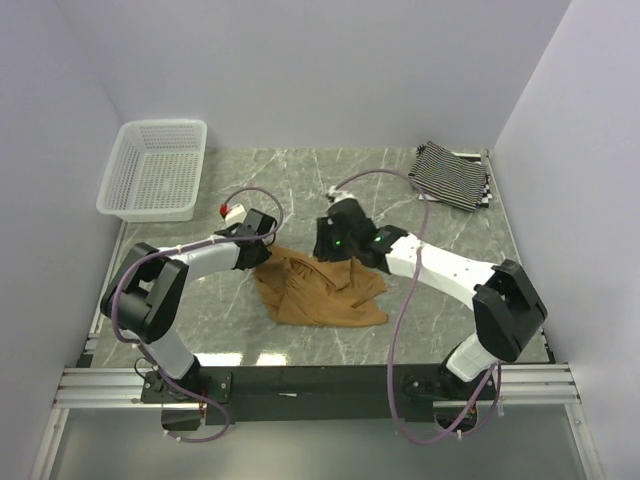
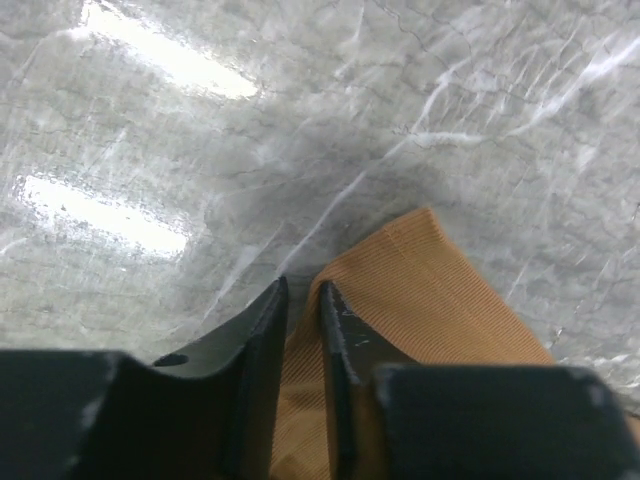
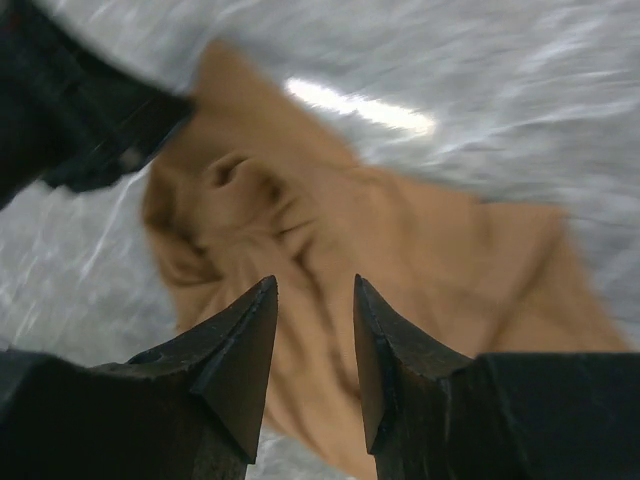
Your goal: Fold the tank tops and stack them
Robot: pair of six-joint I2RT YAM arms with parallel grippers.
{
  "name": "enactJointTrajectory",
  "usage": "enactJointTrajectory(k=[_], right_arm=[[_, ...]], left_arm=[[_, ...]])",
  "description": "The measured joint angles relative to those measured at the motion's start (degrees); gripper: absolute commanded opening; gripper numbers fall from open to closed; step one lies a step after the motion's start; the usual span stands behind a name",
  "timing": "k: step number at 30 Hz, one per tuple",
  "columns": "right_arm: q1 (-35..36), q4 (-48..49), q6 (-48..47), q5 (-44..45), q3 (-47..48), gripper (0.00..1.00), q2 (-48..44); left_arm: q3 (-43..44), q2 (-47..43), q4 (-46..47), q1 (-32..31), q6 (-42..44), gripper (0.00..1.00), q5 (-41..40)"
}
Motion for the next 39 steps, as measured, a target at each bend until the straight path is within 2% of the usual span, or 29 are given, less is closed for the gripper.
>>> enactJointTrajectory(k=[7,14,22,25,26,29,34,39], right_arm=[[7.54,4.94,0.20,-0.87,2.54,0.47,8.81],[8.48,7.63,1.01,-1.20,4.59,0.50,15.50],[9.33,10.36,2.45,-0.92,7.48,0.51,18.14],[9.60,10.69,2.91,-0.63,10.08,0.40,20.48],[9.60,10.73,3.02,-0.50,10.80,0.28,21.40],[9.57,9.73,3.56,0.59,11.17,0.00,22.67],[8.76,6.23,4.09,3.89,10.64,0.00,20.92],[4.37,0.55,3.80,7.43,7.26,0.00,9.25]], left_arm=[[-1.46,-0.50,2.84,0.55,-1.36,0.11,0.66],[-1.86,-0.79,3.78,2.01,-1.31,0.04,3.04],[-1.86,-0.79,4.42,3.17,-1.11,0.01,5.16],[-1.86,-0.70,4.72,3.52,-0.96,0.01,5.86],[-1.86,-0.63,4.92,3.67,-0.85,0.00,6.05],[-1.86,-0.37,5.84,4.09,-0.83,0.01,6.86],[-1.88,-0.28,6.51,5.40,-0.83,0.00,8.98],[-3.06,-1.09,7.80,7.80,-0.94,0.01,11.74]])
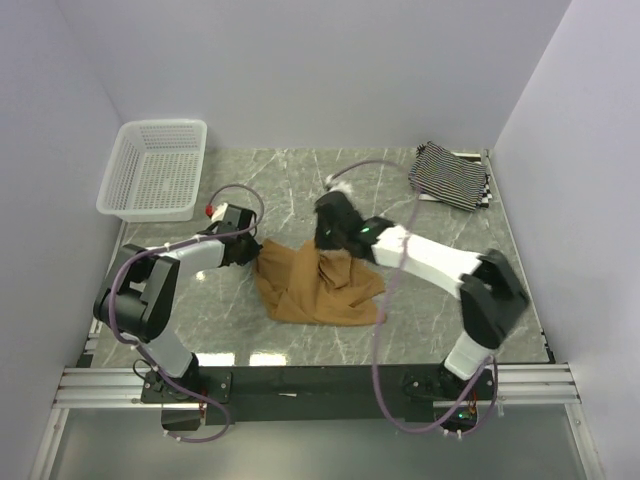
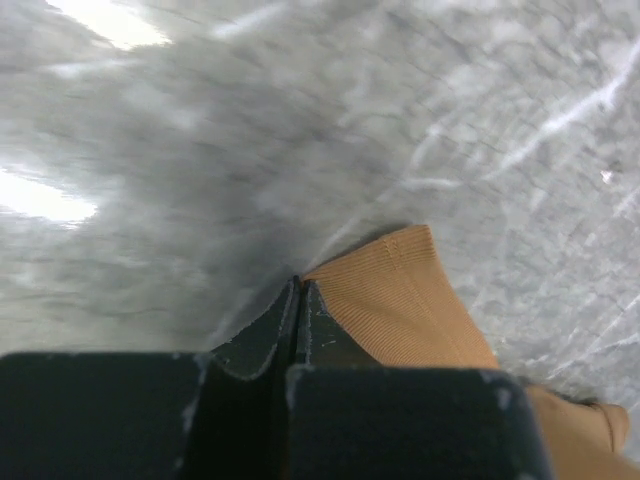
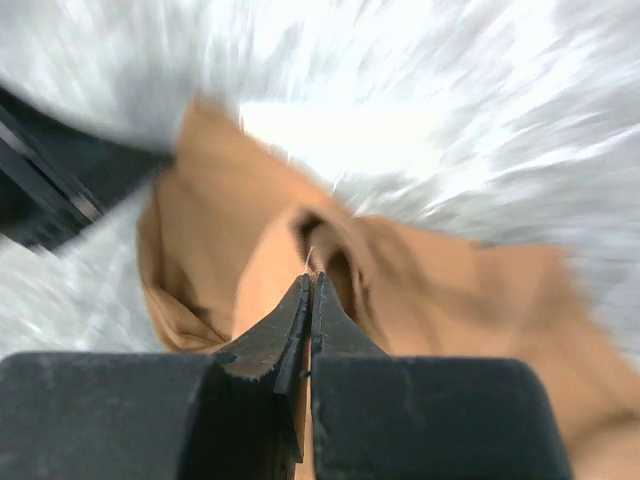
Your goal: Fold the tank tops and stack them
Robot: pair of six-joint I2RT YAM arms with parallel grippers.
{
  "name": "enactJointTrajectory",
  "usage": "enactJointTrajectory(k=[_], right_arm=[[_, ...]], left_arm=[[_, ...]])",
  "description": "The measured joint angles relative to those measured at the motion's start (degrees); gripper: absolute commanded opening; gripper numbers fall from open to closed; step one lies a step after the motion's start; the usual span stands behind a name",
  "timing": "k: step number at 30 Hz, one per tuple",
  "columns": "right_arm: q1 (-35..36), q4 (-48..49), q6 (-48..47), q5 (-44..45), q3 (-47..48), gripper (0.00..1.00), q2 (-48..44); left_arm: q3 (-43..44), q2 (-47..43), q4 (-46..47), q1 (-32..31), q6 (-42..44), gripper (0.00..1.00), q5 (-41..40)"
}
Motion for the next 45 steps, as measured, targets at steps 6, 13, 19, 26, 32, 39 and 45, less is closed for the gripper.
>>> enactJointTrajectory(k=[6,13,19,26,32,39,45], right_arm=[[-9.22,-3.54,-2.19,2.58,1.11,0.00,-15.65],[-18.36,-8.96,-6.14,2.78,12.20,0.00,-17.07],[-25.24,-13.60,-8.04,1.07,27.78,0.00,-13.92],[-28.06,-14.71,-8.66,-0.50,36.79,0.00,-13.42],[-28.06,-15.78,-8.90,0.09,28.11,0.00,-19.89],[-28.06,-17.18,-11.13,3.89,27.87,0.00,-25.40],[-28.11,-14.73,-12.63,1.68,35.69,0.02,-16.11]], left_arm=[[-1.22,-3.08,-4.17,3.74,0.11,0.01,0.44],[0.07,-11.56,-10.80,8.98,0.26,0.01,0.76],[9.55,-17.11,-14.99,15.50,1.11,0.01,2.82],[20.37,-19.80,-16.76,17.09,2.40,0.01,6.19],[17.46,-28.17,-19.41,15.54,3.56,0.00,10.80],[9.81,-34.80,-20.06,-1.62,1.42,0.01,13.64],[-7.48,-37.88,-17.27,-8.96,-6.38,0.34,17.77]])
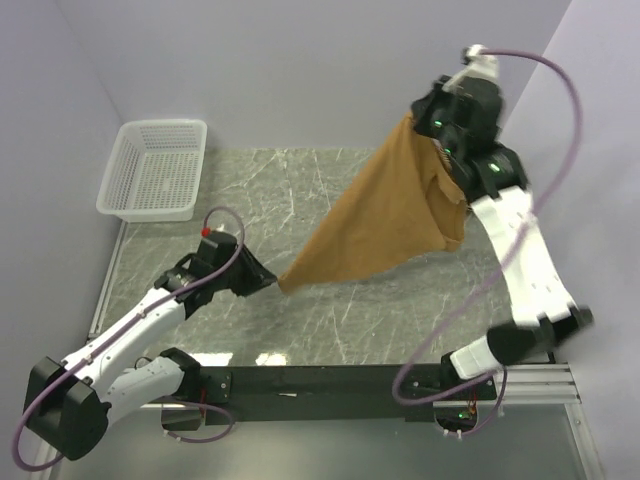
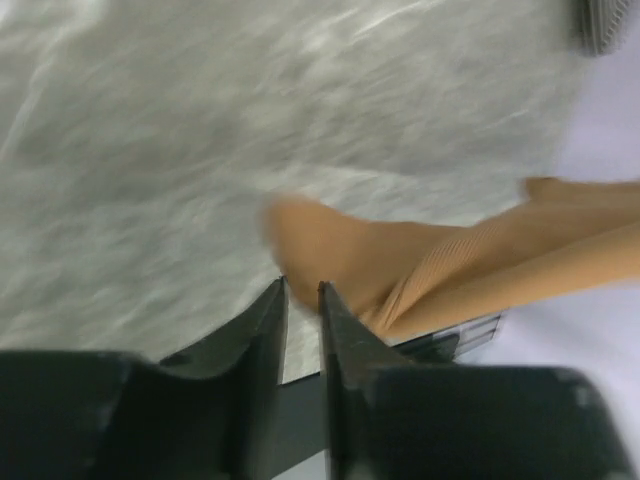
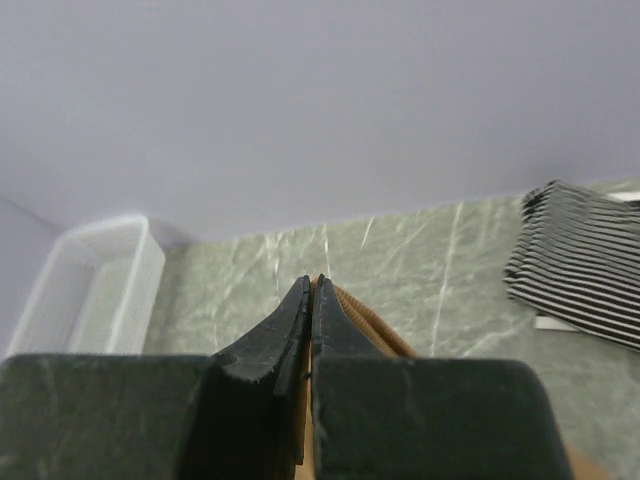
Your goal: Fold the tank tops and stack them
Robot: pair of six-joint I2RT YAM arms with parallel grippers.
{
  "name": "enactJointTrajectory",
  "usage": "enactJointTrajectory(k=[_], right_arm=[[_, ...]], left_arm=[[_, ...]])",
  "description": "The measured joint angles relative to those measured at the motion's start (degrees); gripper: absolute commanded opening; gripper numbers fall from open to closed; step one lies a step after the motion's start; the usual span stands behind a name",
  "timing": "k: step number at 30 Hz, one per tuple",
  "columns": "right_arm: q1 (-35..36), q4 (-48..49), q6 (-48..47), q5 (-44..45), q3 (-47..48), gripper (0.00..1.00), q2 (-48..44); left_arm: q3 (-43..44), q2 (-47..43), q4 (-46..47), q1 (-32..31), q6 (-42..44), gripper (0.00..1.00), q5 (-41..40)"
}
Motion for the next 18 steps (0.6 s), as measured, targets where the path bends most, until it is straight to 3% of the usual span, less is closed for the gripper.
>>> enactJointTrajectory(k=[1,4,7,8,11,14,18], right_arm=[[0.02,0.92,0.02,-1.40,0.74,0.04,2.73],[0.83,3.50,0.39,-5.40,3.21,0.20,13.09],[3.74,4.68,0.13,-8.48,6.38,0.39,28.52],[5.25,3.28,0.07,-8.98,8.44,0.49,33.97],[9.84,0.59,-0.02,-9.57,11.43,0.58,45.07],[13.42,-3.65,1.05,-9.73,9.55,0.59,47.15],[11.34,-2.73,4.44,-8.00,-0.85,0.59,35.43]], left_arm=[[-2.16,-0.81,-0.22,0.00,-1.03,0.43,0.04],[-5.62,-2.97,-1.36,0.02,-3.54,0.52,-0.76],[-4.92,-4.39,-1.51,0.04,-4.22,0.53,-2.60],[-3.93,-4.33,-1.81,0.17,-4.20,0.53,-3.15],[0.74,-2.38,-2.75,0.61,-2.93,0.53,-4.50],[6.86,1.97,-1.84,0.81,0.74,0.49,-4.50],[20.68,16.09,-1.53,-1.68,8.00,0.48,-5.55]])
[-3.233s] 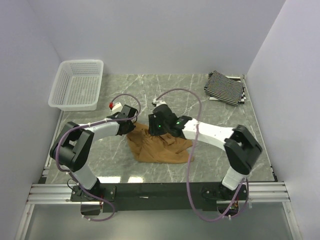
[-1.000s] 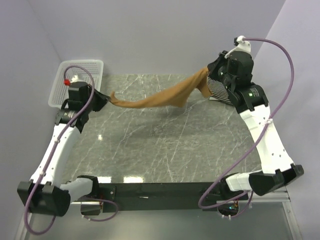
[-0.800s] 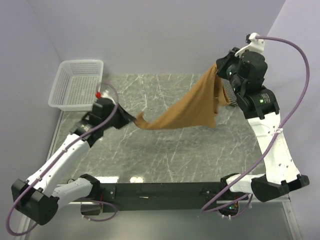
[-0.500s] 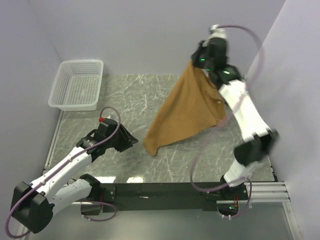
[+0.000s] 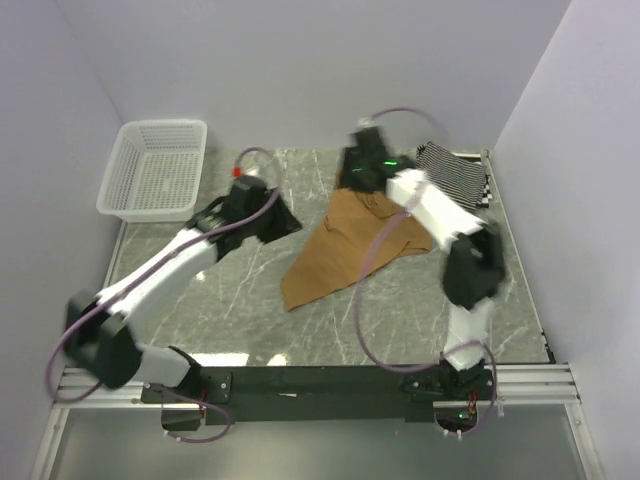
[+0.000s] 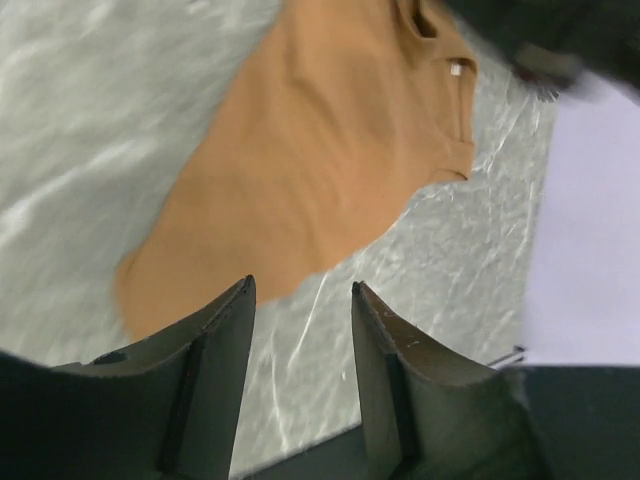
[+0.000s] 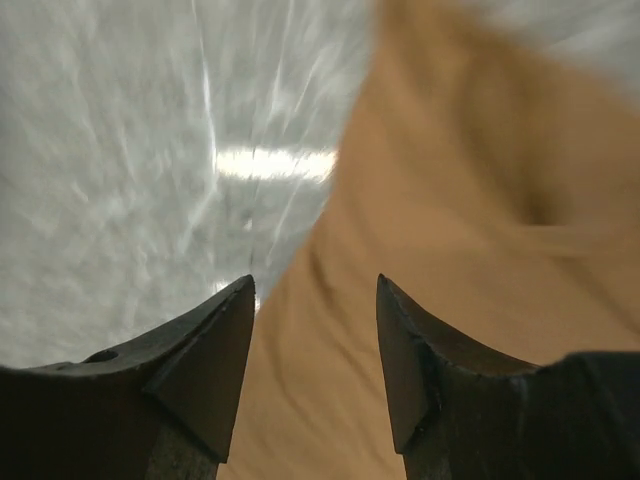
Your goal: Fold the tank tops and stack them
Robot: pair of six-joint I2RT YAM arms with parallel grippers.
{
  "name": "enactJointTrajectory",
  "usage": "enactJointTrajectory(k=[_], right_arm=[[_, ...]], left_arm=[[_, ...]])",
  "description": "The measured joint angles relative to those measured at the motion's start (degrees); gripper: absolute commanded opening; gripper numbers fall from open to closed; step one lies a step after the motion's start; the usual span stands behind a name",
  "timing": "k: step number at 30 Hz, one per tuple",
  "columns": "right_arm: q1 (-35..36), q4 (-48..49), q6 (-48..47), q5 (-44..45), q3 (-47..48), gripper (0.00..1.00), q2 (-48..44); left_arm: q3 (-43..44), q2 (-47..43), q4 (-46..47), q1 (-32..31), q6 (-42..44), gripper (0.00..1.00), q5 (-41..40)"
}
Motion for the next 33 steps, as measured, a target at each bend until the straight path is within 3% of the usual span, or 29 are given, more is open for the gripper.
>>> enactJointTrajectory(k=[5,8,10,15,18,23,33], right_arm=[[-18.53,7.56,6.27,3.19,-22.01,0.57,-30.67],[-27.56,11.02,8.48,4.37,-30.29,0.54,-43.01],[-29.68,11.72,9.16,3.41,-34.95,0.54,-47.93],[-34.14,12.85,9.79,-1.40,-45.09,0.52,-51.36],[-36.20,11.91,10.19,-3.10,-50.16,0.52,-51.74],[-36.46,11.82,11.17,-5.31,-53.99,0.51,-56.52],[-36.44,13.62,12.04,-6.60,-55.76,0.50,-62.51]], left_arm=[[13.68,18.45,0.94,-5.35,6.73,0.47,-1.09],[24.83,29.92,-0.50,-9.46,10.82,0.47,-3.39],[32.79,36.83,-1.25,-12.22,13.31,0.46,-5.07],[48.83,52.13,-1.60,-19.23,17.99,0.46,-9.35],[53.11,57.77,-1.33,-22.38,20.33,0.47,-11.82],[54.31,61.66,0.61,-25.38,23.39,0.47,-16.57],[54.03,63.73,14.32,-26.97,30.53,0.47,-27.45]])
